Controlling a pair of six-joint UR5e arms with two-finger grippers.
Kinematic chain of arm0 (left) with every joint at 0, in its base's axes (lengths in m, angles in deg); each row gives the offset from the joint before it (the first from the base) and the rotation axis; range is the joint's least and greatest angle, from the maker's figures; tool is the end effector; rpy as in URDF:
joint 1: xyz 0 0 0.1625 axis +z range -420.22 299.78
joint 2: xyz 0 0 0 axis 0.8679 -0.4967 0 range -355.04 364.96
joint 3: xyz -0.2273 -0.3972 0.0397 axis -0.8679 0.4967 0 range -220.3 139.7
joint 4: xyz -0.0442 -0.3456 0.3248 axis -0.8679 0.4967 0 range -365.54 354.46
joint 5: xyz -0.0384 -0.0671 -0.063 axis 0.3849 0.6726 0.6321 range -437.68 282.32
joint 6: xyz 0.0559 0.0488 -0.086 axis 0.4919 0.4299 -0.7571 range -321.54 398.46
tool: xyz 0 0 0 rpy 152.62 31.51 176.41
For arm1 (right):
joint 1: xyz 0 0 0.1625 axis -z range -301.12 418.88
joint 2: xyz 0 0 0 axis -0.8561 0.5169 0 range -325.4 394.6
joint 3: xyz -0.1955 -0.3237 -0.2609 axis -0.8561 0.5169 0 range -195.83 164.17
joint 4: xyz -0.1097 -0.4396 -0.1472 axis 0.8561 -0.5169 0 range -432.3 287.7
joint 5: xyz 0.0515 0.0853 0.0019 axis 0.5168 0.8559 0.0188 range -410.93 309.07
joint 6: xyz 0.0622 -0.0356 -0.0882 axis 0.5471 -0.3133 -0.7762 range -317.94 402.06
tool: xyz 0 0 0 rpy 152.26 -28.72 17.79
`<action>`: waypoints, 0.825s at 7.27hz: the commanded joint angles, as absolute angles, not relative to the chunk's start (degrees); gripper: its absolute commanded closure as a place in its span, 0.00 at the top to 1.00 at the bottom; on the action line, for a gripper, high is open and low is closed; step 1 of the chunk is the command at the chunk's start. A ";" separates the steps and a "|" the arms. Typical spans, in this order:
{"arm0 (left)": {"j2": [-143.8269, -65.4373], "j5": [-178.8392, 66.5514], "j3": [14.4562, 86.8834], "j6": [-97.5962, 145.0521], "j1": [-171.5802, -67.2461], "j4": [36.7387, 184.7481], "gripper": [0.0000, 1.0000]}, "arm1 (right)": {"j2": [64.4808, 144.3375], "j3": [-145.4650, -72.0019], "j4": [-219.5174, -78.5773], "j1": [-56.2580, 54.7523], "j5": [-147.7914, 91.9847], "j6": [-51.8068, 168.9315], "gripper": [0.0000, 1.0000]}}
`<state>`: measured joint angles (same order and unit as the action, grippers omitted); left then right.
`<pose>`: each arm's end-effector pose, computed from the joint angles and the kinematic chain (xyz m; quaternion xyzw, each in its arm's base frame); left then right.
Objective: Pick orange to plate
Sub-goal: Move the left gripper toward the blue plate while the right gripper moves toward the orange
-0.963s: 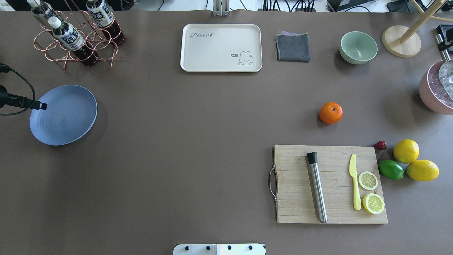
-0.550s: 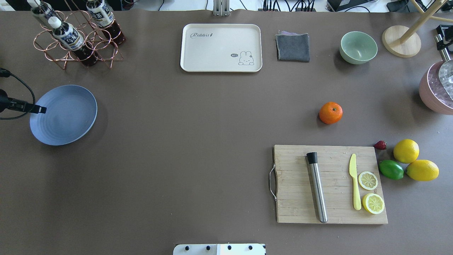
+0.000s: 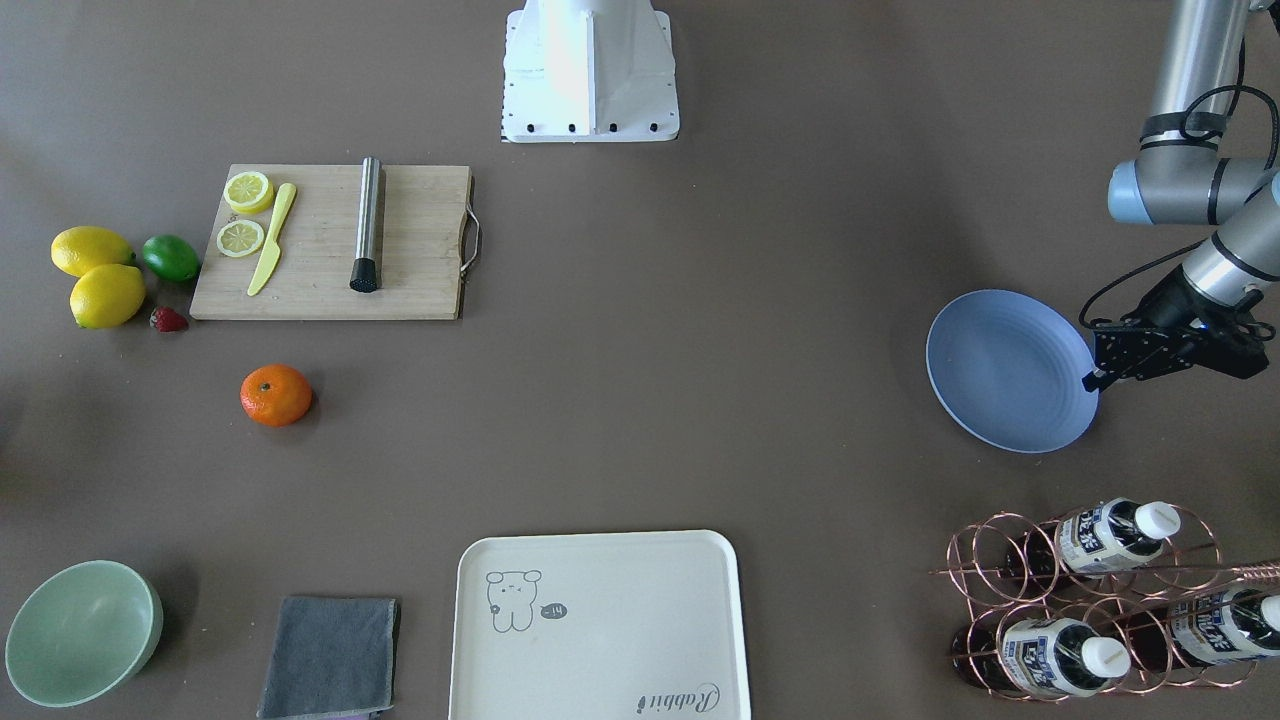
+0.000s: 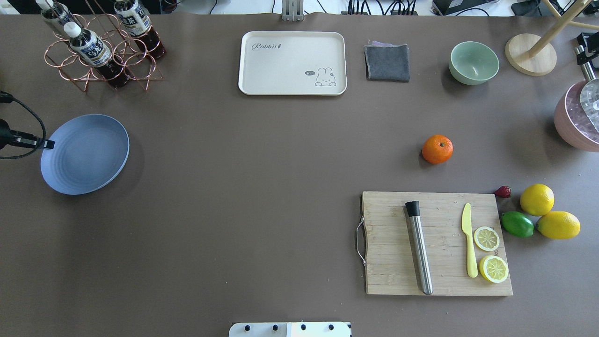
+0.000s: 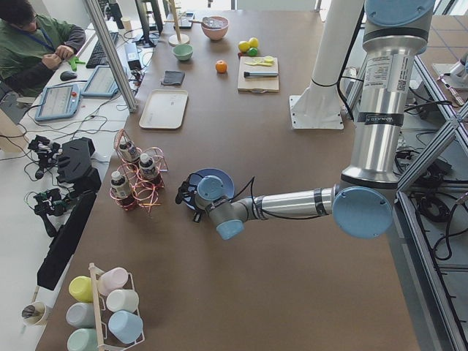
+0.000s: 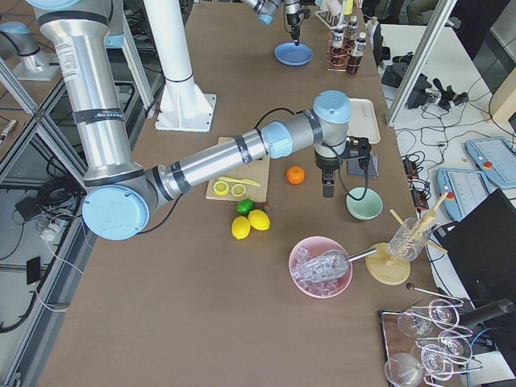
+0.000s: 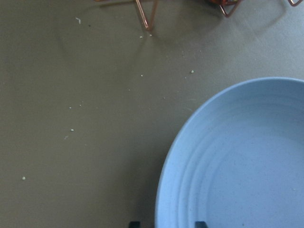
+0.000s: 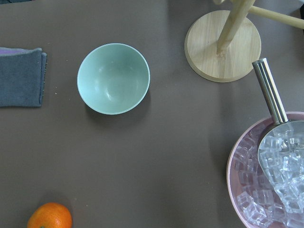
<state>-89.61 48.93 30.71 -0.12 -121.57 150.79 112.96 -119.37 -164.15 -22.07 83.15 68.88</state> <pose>0.2362 -0.5692 0.7120 0.1897 0.4652 0.0630 0.8624 -0.0457 -0.6311 0.4533 0.0652 -0.4073 0.0652 0.9086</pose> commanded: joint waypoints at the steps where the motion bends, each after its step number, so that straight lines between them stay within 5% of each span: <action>1: -90.13 51.59 31.59 -3.96 -121.65 150.47 0.00 | 113.00 -119.54 -164.15 -21.89 83.20 69.40 1.00; 6: -92.68 52.96 43.52 -18.63 -120.53 146.78 0.00 | 112.83 -118.66 -160.46 -19.10 82.76 71.76 1.00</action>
